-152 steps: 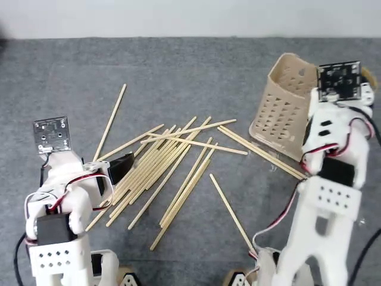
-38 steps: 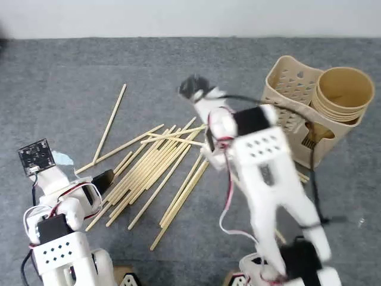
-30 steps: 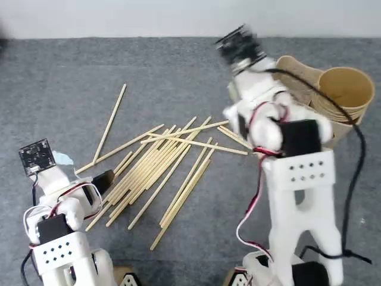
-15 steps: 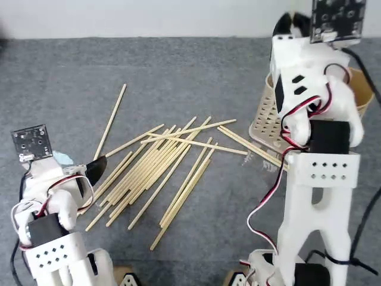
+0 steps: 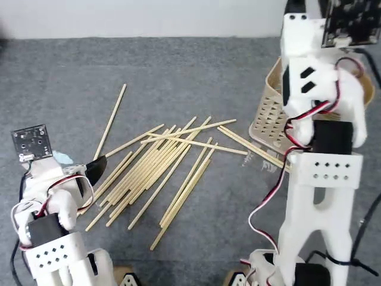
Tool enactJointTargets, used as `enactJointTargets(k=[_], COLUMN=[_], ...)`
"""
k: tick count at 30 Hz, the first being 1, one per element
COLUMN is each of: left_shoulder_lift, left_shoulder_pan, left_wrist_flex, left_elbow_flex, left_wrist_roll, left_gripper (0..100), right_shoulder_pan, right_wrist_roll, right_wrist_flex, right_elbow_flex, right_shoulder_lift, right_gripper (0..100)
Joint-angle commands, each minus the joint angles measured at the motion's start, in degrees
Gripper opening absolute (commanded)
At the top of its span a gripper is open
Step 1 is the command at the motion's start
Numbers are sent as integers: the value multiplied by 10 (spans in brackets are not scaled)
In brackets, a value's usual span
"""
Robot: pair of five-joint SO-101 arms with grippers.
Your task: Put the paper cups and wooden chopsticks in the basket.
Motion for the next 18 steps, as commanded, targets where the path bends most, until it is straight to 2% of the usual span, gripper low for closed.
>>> enactJointTargets(k=[1,7,12,14,18], left_shoulder_lift=[-7,-7,-4,-4,-3], left_shoulder_pan=[0,1,2,3,11], left_wrist_flex=[-12,-10,5,34,86], left_elbow_flex=[-10,-13,-36,-68,-141], left_wrist_roll=[-5,-6,-33,-38,-80], left_gripper=[400,400,400,400,400], right_shoulder_pan=[7,34,30,26,-10], right_wrist_roll=[34,49,48,48,47], right_wrist_flex=[-7,5,5,6,108], right_elbow_flex=[-26,43,84,96,112], right_shoulder_lift=[9,36,3,-31,-107], right_gripper=[8,28,178,194,193])
